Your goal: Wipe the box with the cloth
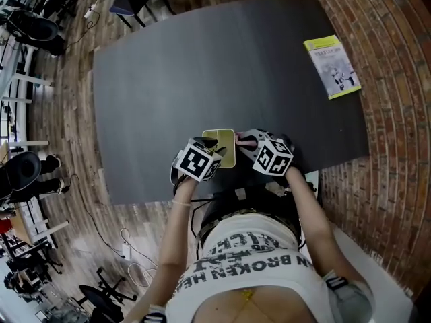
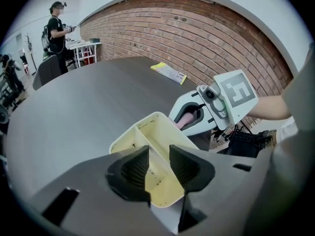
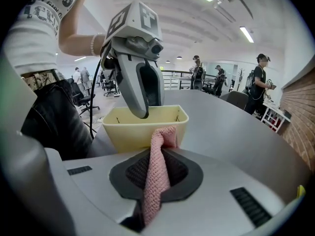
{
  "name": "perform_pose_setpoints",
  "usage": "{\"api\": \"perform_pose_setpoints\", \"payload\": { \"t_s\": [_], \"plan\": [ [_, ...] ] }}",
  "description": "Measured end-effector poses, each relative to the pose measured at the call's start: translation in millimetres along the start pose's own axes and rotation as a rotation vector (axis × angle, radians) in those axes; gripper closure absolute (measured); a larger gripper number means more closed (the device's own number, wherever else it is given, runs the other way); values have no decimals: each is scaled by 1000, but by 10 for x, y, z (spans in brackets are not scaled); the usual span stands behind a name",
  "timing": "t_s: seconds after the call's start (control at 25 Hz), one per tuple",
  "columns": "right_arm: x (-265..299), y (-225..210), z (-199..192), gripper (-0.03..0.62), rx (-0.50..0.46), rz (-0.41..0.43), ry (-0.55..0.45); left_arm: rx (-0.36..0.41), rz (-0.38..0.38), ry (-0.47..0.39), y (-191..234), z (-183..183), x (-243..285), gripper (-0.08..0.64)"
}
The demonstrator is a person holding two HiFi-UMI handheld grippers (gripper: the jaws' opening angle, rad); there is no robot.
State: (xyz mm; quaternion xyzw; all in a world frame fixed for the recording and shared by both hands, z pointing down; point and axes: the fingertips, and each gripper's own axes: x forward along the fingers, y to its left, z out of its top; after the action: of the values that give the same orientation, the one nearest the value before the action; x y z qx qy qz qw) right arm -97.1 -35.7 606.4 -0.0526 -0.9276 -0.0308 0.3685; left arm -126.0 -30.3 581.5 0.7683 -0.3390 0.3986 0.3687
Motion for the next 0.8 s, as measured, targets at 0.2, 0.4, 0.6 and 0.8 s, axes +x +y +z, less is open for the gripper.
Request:
{"api": "perform_pose_setpoints", "payload": {
  "t_s": [0.2,0.4,0.6,0.8],
  "plan": [
    [-24,159,1,575,12,-16,-3,24,31,20,-3,-2,5,428],
    [-44,251,-4,575,21,-27,-5,24,38,23,2,5,17,428],
    [-52,340,-20,575,26,-41,2,27,43,23,-8,4,26,428],
    [-75,420,-30,575,52,-49,-4,36,55,21,-30,11,41,430]
  ]
}}
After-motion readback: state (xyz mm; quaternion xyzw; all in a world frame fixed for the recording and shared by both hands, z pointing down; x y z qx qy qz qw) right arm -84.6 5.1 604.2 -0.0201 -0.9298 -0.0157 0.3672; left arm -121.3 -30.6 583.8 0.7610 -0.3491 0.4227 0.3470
